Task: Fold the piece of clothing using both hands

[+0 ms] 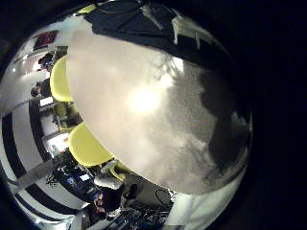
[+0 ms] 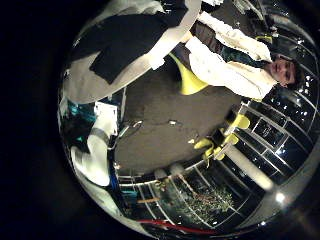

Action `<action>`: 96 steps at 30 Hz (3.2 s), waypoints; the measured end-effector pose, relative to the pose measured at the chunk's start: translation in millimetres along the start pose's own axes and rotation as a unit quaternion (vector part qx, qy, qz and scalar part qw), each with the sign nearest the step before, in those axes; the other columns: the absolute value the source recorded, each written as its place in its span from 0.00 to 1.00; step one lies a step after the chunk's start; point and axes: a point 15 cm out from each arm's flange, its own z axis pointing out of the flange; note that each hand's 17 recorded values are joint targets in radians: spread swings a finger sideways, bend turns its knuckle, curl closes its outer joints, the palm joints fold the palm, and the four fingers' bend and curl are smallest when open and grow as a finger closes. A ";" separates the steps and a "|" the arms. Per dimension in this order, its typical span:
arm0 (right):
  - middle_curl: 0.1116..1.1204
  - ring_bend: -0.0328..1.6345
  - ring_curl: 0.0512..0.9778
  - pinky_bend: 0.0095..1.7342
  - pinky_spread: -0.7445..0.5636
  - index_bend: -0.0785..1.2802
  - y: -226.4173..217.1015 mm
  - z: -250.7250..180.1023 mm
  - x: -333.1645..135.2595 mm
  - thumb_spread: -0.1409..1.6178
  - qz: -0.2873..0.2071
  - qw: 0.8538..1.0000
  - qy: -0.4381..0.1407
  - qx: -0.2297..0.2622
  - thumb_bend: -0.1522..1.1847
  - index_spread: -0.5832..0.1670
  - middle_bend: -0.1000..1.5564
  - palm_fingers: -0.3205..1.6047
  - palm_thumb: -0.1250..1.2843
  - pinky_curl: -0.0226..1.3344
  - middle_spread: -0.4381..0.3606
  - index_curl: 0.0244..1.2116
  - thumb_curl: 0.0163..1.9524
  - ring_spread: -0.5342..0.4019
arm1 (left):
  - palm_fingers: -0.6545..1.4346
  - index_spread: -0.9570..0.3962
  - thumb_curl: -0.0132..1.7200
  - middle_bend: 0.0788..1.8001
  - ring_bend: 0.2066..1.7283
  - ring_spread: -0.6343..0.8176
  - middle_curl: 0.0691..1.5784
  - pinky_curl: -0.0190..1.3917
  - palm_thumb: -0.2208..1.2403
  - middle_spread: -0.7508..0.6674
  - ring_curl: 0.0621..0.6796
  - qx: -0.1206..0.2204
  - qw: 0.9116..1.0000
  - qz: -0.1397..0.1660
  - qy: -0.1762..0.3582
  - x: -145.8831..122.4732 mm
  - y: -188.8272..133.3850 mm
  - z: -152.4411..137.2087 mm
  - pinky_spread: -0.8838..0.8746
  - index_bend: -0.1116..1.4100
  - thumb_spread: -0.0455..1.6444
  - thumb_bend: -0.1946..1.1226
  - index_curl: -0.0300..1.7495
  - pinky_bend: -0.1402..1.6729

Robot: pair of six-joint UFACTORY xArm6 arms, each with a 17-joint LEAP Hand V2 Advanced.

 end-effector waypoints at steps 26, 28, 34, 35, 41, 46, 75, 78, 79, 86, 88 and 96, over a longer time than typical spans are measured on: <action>0.28 0.48 0.25 0.36 0.69 0.17 -18.1 105.3 10.6 0.75 -0.049 0.997 -0.025 -0.051 0.14 0.35 0.27 0.32 0.40 0.19 0.46 0.19 0.15 0.50 | 0.80 0.21 0.30 0.49 0.69 0.09 0.57 0.53 0.70 0.12 0.71 -0.016 1.000 -0.026 -0.002 -44.2 -3.6 -59.1 0.09 0.28 0.69 0.14 0.61 0.59; 0.28 0.47 0.25 0.36 0.67 0.18 -23.8 128.5 7.0 0.73 -0.058 0.996 -0.027 -0.060 0.13 0.35 0.28 0.30 0.43 0.19 0.45 0.20 0.15 0.49 | 0.80 0.20 0.30 0.49 0.69 0.10 0.58 0.53 0.70 0.12 0.71 -0.016 1.000 -0.025 -0.002 -44.3 -3.6 -59.6 0.09 0.27 0.69 0.14 0.63 0.59; 0.27 0.43 0.23 0.36 0.67 0.18 -49.7 167.5 2.5 0.70 -0.079 0.994 -0.028 -0.073 0.10 0.35 0.26 0.26 0.47 0.18 0.45 0.21 0.16 0.50 | 0.79 0.19 0.31 0.48 0.69 0.10 0.60 0.54 0.70 0.11 0.72 -0.020 0.999 -0.025 -0.002 -44.7 -3.7 -60.1 0.09 0.24 0.70 0.14 0.68 0.60; 0.27 0.42 0.23 0.36 0.67 0.18 -53.5 170.9 2.6 0.70 -0.078 0.994 -0.028 -0.073 0.10 0.35 0.26 0.26 0.48 0.18 0.45 0.21 0.16 0.50 | 0.79 0.18 0.31 0.48 0.69 0.10 0.60 0.54 0.70 0.11 0.72 -0.022 0.999 -0.025 -0.003 -45.2 -3.0 -59.6 0.09 0.24 0.70 0.14 0.68 0.60; 0.27 0.41 0.23 0.35 0.67 0.17 -81.8 175.7 1.0 0.68 -0.081 0.996 -0.011 -0.044 0.10 0.36 0.25 0.25 0.48 0.18 0.47 0.22 0.16 0.52 | 0.79 0.17 0.32 0.48 0.69 0.09 0.62 0.53 0.69 0.10 0.72 -0.023 0.999 -0.027 -0.002 -46.8 -2.7 -60.8 0.10 0.22 0.70 0.14 0.73 0.60; 0.27 0.43 0.24 0.34 0.65 0.17 -101.2 179.3 -14.3 0.66 -0.086 0.996 0.007 -0.028 0.10 0.38 0.25 0.27 0.49 0.18 0.47 0.21 0.16 0.49 | 0.79 0.17 0.32 0.47 0.69 0.09 0.63 0.53 0.69 0.10 0.72 -0.022 0.999 -0.028 0.000 -49.1 -3.4 -61.7 0.10 0.20 0.70 0.14 0.76 0.60; 0.74 0.82 0.65 0.76 0.37 0.79 -99.9 128.6 6.1 0.77 -0.044 0.994 0.060 0.076 0.12 0.27 0.75 0.70 0.77 0.47 0.24 0.57 0.24 0.27 | 0.79 0.20 0.33 0.45 0.68 0.09 0.65 0.53 0.69 0.07 0.73 -0.034 0.999 -0.003 0.024 -65.2 10.3 -75.7 0.09 0.19 0.70 0.14 0.82 0.60; 0.77 0.84 0.69 0.78 0.38 0.82 -82.0 117.4 6.3 0.79 -0.042 0.995 0.048 0.078 0.11 0.28 0.77 0.68 0.77 0.51 0.25 0.61 0.24 0.28 | 0.79 0.21 0.33 0.45 0.68 0.09 0.65 0.53 0.69 0.07 0.73 -0.039 0.998 0.007 0.040 -61.4 18.8 -79.6 0.09 0.19 0.70 0.14 0.82 0.60; 0.78 0.85 0.70 0.78 0.39 0.83 -78.1 112.3 4.0 0.79 -0.042 0.995 0.043 0.084 0.11 0.29 0.78 0.67 0.77 0.53 0.25 0.63 0.25 0.28 | 0.79 0.21 0.33 0.45 0.68 0.09 0.65 0.53 0.69 0.07 0.73 -0.041 0.998 0.010 0.046 -60.9 21.6 -80.9 0.09 0.19 0.69 0.14 0.83 0.60; 0.78 0.86 0.72 0.78 0.39 0.78 -66.3 87.8 -10.6 0.80 -0.057 0.990 0.027 0.125 0.08 0.30 0.79 0.64 0.70 0.57 0.27 0.65 0.24 0.30 | 0.80 0.22 0.32 0.44 0.68 0.09 0.65 0.53 0.68 0.07 0.73 -0.040 0.998 0.012 0.057 -62.2 23.6 -85.7 0.09 0.19 0.69 0.14 0.83 0.59; 0.74 0.86 0.71 0.77 0.34 0.63 -66.1 92.6 -11.3 0.79 -0.066 0.991 0.028 0.116 0.08 0.28 0.75 0.55 0.65 0.57 0.23 0.63 0.23 0.29 | 0.79 0.22 0.32 0.44 0.68 0.09 0.65 0.53 0.68 0.06 0.73 -0.041 0.997 0.012 0.058 -61.7 22.4 -85.9 0.09 0.19 0.70 0.14 0.83 0.59; 0.62 0.80 0.59 0.71 0.19 0.40 -75.8 119.1 -17.9 0.74 -0.088 0.992 0.019 0.093 0.10 0.19 0.63 0.48 0.62 0.47 0.08 0.51 0.22 0.24 | 0.80 0.23 0.32 0.44 0.68 0.09 0.65 0.53 0.68 0.06 0.73 -0.045 0.997 0.011 0.060 -61.9 22.6 -83.8 0.09 0.19 0.70 0.14 0.84 0.59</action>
